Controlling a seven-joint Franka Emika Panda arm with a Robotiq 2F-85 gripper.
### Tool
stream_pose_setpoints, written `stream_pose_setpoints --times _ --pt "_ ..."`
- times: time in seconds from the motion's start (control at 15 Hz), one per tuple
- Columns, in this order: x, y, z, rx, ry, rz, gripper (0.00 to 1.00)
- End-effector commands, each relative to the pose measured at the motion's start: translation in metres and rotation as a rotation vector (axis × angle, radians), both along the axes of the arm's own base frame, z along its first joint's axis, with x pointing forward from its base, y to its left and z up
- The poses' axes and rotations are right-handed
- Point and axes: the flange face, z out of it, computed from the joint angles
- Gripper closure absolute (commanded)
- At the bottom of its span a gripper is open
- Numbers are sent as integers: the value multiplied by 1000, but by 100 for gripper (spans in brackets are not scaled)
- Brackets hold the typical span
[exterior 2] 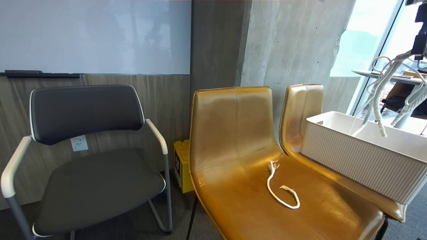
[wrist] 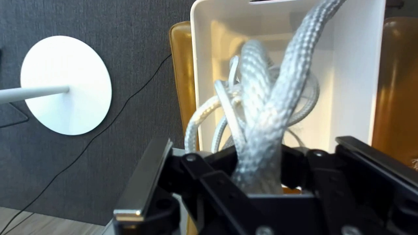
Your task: Put the ropes inside the white basket then remove the ropes
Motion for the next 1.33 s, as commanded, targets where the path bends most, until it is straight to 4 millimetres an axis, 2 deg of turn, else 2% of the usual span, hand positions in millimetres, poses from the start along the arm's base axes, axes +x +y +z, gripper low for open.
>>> stream_pose_setpoints --times 0.0,0.33,0.47,0.67,0.93,1.13,1.27 --pt "0 15 -2 -28 -81 58 100" --pt "7 33 -23 -64 -140 121 100" --pt "3 35 -35 -70 -133 132 74" --pt "-7 35 -46 -74 -118 134 53" --pt "-12 50 -44 -89 -120 151 25" --pt "-6 91 -36 -74 -132 196 1" --pt "3 140 -34 -63 -146 248 0"
